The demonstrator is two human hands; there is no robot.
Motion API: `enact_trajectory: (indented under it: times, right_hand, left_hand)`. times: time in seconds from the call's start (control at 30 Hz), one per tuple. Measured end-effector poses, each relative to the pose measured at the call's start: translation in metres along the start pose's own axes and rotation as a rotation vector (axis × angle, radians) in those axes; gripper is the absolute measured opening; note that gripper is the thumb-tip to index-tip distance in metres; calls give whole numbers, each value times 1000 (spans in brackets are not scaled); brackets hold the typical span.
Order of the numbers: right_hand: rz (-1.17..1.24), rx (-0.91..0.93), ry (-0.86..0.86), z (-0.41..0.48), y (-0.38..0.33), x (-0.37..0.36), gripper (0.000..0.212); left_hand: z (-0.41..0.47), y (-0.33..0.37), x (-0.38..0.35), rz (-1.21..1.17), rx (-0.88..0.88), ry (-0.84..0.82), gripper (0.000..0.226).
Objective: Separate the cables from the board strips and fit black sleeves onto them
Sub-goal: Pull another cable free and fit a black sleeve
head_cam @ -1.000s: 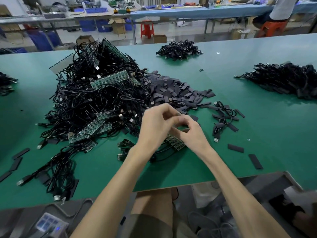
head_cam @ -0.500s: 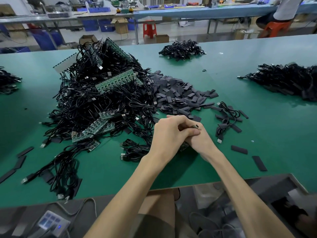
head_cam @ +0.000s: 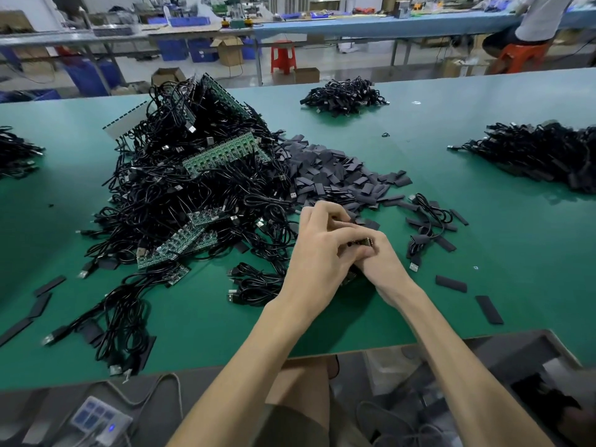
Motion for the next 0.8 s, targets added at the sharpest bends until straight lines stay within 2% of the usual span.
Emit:
enact_trajectory:
  times: [0.13, 0.2, 0.23, 0.33, 0.43, 0.57, 0.63, 0.7, 0.8]
  right_hand:
    - [32, -77, 62, 3, 10, 7, 51]
    - [27, -79, 93, 3, 8, 8, 23]
    - [21, -72, 100, 2, 6, 9, 20]
    - [27, -75, 105, 1, 2, 10, 28]
    - [31, -89, 119, 1, 2, 11, 30]
    - [21, -94, 97, 1, 2, 7, 30]
    - [22, -101, 89, 1, 3, 7, 31]
    - [28, -103, 88, 1, 4, 8, 32]
    - [18, -97, 81, 2, 4, 7, 30]
  left_hand:
    - [-3, -10, -1, 9, 5, -100, 33]
    - [-7, -26, 14, 3, 82, -23, 26]
    - [-11, -38, 27, 13, 151, 58, 19]
    - [-33, -85, 59, 68, 436, 239, 8]
    - [-47, -116, 52, -58, 639, 184, 20]
    - [-45, -126, 38, -343, 761, 222, 45]
    - [-46, -130, 37, -407, 815, 266, 50]
    - [-44, -130, 37, -406, 810, 275, 45]
    - [-40, -126, 38, -506, 747, 346, 16]
Point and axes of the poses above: each hand's wrist, its own z-axis towards the middle knuckle, its own x-axis out of the back of the hand, y = z × x, the point moved 10 cm from there along z, towards the middle knuckle, and after that the axes turned 14 degrees about -x, right-handed, at the moved point
